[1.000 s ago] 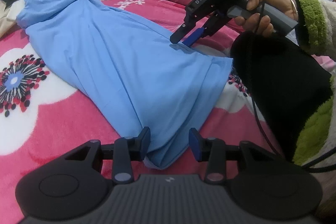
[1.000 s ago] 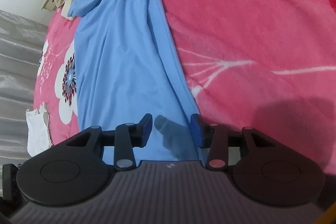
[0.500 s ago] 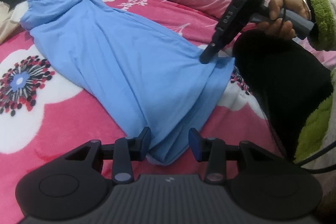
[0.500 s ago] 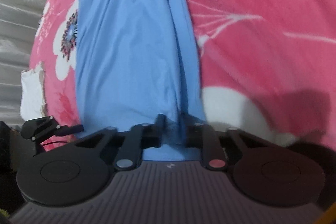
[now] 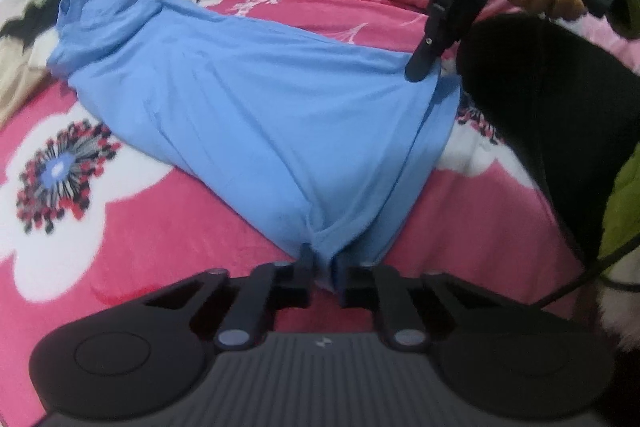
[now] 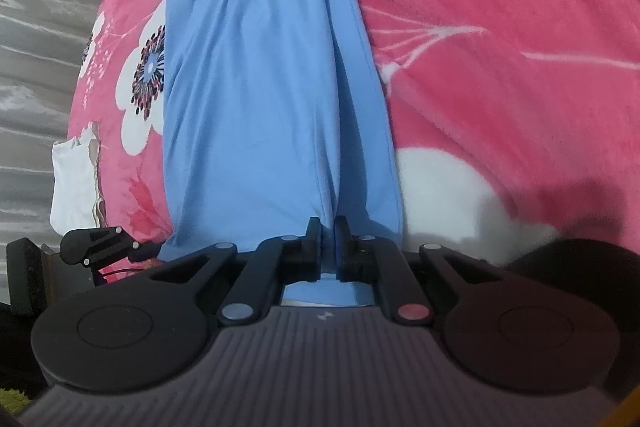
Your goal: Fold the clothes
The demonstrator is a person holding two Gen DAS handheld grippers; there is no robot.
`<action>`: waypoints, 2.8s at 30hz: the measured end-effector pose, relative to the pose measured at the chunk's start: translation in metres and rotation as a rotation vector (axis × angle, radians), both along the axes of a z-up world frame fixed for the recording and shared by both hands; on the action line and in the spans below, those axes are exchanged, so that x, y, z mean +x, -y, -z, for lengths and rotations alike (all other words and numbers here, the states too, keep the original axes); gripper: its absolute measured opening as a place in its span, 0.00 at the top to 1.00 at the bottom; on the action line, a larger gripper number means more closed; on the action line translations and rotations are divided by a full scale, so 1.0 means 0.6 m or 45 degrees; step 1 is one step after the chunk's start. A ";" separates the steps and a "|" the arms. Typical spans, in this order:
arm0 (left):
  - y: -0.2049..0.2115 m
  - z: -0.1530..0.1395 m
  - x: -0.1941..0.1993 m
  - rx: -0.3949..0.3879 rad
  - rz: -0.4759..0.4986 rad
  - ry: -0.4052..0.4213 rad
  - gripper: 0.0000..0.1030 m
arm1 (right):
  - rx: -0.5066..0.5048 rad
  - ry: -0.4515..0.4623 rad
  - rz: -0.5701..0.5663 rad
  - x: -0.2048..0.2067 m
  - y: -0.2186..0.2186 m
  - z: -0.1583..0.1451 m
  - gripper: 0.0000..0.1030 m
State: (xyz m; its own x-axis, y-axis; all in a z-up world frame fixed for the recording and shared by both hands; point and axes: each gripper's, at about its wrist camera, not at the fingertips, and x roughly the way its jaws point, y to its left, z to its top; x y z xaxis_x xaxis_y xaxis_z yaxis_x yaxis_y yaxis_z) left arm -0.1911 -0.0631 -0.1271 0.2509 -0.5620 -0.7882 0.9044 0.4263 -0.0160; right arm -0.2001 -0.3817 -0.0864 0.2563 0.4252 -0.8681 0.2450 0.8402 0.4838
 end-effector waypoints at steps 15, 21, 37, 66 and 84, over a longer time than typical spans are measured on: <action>0.006 -0.008 -0.025 0.078 0.215 0.100 0.97 | -0.167 -0.033 -0.106 -0.010 -0.015 -0.025 0.97; 0.013 0.009 -0.026 0.119 0.261 0.066 0.96 | -0.338 -0.083 -0.215 0.000 -0.045 0.011 0.96; -0.078 -0.063 0.087 -0.110 -0.080 -0.246 0.75 | -0.428 0.131 -0.136 0.006 -0.062 -0.093 0.82; 0.012 0.029 0.071 -0.143 -0.046 -0.366 0.73 | -0.493 0.529 0.054 0.279 -0.020 0.005 0.99; 0.006 0.030 0.066 -0.156 -0.029 -0.339 0.73 | -0.414 0.472 -0.172 0.193 -0.037 -0.043 0.91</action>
State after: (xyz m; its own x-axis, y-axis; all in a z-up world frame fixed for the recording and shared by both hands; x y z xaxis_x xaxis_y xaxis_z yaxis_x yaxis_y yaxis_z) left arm -0.1517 -0.0667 -0.1450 0.0582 -0.6536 -0.7546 0.8516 0.4269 -0.3041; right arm -0.0840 -0.3594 -0.0609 0.5337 0.1987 -0.8220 -0.0147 0.9740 0.2259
